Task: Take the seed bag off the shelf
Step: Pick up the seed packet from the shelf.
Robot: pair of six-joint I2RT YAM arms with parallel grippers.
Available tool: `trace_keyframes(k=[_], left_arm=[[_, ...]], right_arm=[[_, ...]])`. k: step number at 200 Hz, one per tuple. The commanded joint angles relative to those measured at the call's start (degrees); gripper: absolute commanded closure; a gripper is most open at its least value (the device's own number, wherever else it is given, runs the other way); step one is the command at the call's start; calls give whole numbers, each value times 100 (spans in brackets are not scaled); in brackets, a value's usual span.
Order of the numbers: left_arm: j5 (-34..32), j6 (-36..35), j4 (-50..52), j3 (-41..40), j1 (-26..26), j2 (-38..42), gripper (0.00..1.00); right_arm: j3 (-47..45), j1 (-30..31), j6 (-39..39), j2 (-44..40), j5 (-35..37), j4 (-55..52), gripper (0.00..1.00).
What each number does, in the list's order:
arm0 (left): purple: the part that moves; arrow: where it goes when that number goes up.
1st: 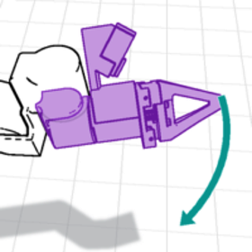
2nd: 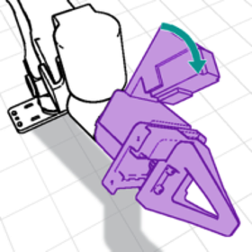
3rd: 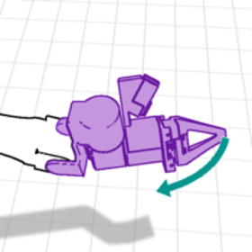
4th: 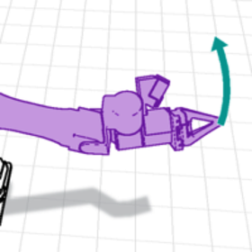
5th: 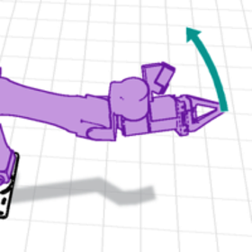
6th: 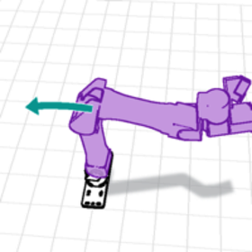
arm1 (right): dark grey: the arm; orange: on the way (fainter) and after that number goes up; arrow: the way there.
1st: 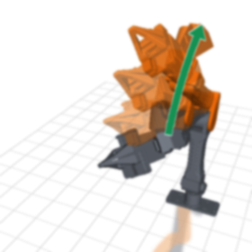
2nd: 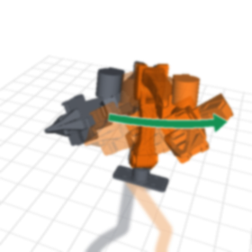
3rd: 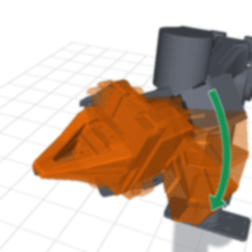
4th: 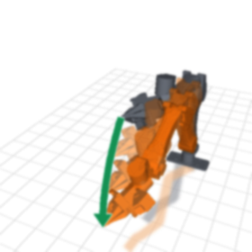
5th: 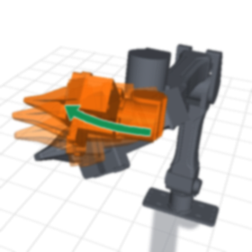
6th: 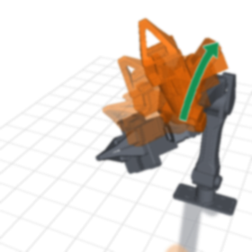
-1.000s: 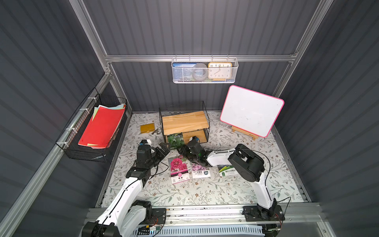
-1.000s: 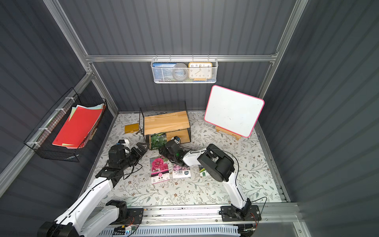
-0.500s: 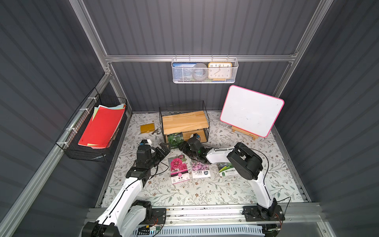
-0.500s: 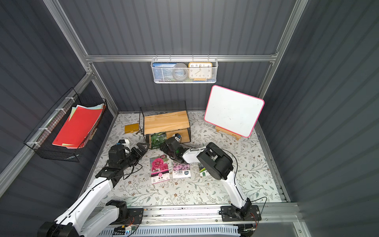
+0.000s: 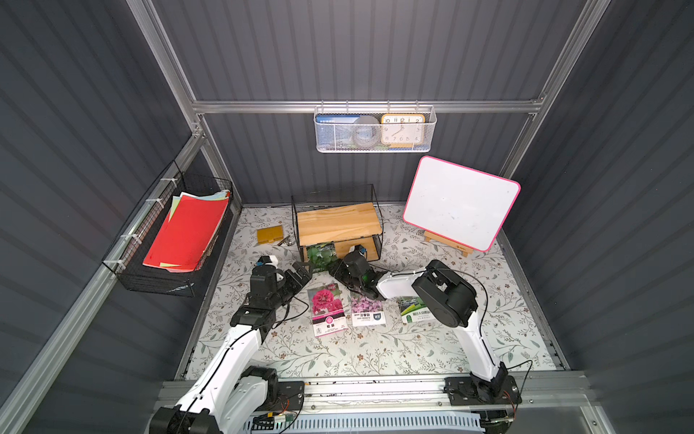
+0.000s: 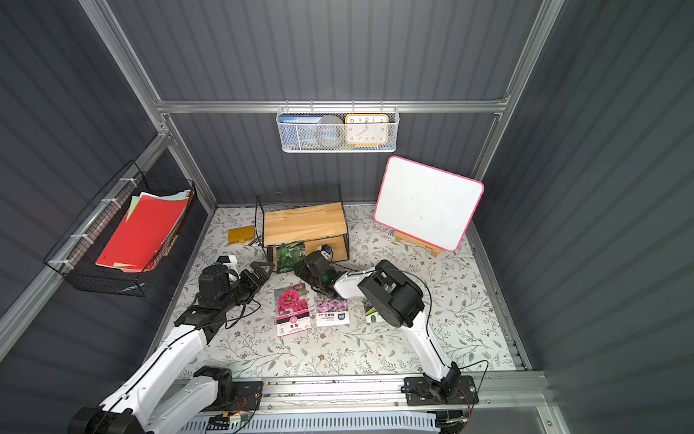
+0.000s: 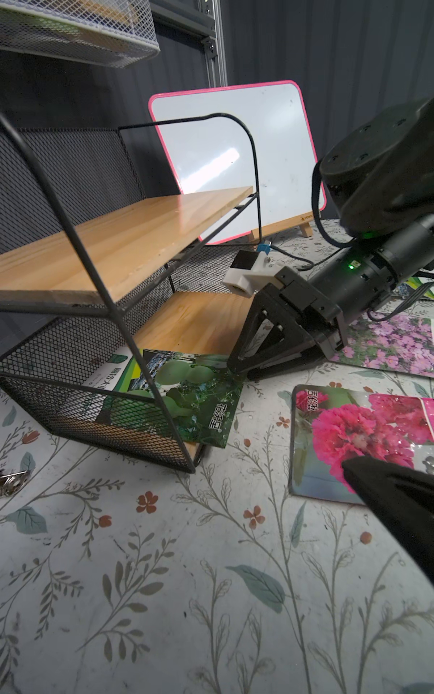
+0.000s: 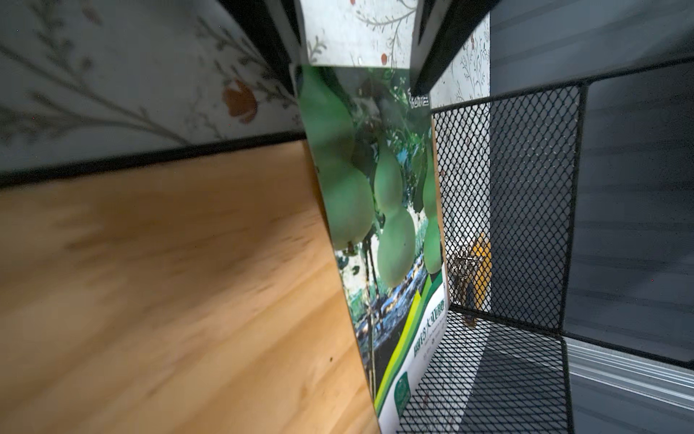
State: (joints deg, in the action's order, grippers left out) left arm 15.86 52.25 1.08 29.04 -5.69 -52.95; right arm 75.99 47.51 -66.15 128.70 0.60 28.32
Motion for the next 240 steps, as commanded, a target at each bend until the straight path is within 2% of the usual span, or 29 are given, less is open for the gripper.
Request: trace_keyframes(k=[1, 83, 240], left_arm=[[67, -118, 65, 74, -6, 71, 0], [56, -91, -95, 70, -2, -40, 0], [117, -48, -116, -47, -2, -31, 0]], right_arm=[[110, -24, -29, -16, 14, 86, 51], [-40, -31, -21, -363, -43, 149, 51], [392, -57, 67, 248, 587, 669, 54]])
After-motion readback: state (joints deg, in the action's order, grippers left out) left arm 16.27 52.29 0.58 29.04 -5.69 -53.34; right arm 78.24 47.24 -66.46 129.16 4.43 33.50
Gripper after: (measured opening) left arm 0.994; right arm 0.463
